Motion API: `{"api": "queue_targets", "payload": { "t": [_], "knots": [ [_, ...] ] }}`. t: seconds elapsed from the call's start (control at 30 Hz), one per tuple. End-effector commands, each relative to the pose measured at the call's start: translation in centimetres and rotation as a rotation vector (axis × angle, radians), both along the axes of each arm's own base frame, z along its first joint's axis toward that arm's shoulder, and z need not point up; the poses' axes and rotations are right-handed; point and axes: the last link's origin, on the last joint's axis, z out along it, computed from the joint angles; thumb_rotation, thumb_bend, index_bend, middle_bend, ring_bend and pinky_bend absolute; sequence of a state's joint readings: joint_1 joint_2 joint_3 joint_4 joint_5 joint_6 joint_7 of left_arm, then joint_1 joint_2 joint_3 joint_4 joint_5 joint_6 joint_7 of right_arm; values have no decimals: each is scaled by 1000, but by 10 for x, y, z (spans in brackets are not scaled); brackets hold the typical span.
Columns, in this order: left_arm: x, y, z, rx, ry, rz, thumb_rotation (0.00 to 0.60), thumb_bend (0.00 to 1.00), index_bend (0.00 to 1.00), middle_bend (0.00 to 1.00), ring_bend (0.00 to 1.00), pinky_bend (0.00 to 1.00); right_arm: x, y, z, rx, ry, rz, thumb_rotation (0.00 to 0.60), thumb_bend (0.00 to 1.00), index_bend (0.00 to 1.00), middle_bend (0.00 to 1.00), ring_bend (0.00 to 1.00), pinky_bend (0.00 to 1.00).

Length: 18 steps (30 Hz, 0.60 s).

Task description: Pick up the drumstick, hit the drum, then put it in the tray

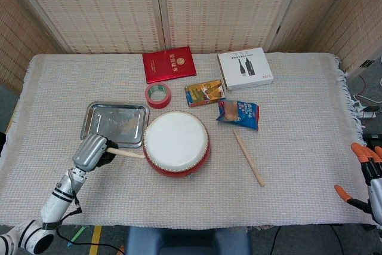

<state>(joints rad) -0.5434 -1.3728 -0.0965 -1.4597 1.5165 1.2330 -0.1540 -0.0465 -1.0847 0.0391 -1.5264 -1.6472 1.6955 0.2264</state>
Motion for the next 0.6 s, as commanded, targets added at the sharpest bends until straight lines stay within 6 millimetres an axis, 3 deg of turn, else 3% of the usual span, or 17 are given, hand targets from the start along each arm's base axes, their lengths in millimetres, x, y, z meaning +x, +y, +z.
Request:
{"api": "queue_targets", "payload": {
  "t": [0.03, 0.3, 0.47, 0.6],
  "knots": [
    [50, 25, 5, 192, 219, -94, 600, 786, 1000, 1000, 1000, 1000, 0, 0, 0, 1, -4, 6, 600, 183, 0, 84, 0, 0],
    [82, 51, -24, 196, 386, -81, 600, 784, 1000, 1000, 1000, 1000, 0, 1, 3, -8, 0, 14, 600, 183, 0, 84, 0, 0],
    [86, 61, -46, 172, 492, -60, 600, 775, 1000, 1000, 1000, 1000, -2, 3, 3, -10, -4, 9, 600, 183, 0, 84, 0, 0],
    [83, 65, -51, 185, 584, -50, 600, 772, 1000, 1000, 1000, 1000, -3, 4, 3, -11, -6, 7, 600, 183, 0, 84, 0, 0]
  ]
}}
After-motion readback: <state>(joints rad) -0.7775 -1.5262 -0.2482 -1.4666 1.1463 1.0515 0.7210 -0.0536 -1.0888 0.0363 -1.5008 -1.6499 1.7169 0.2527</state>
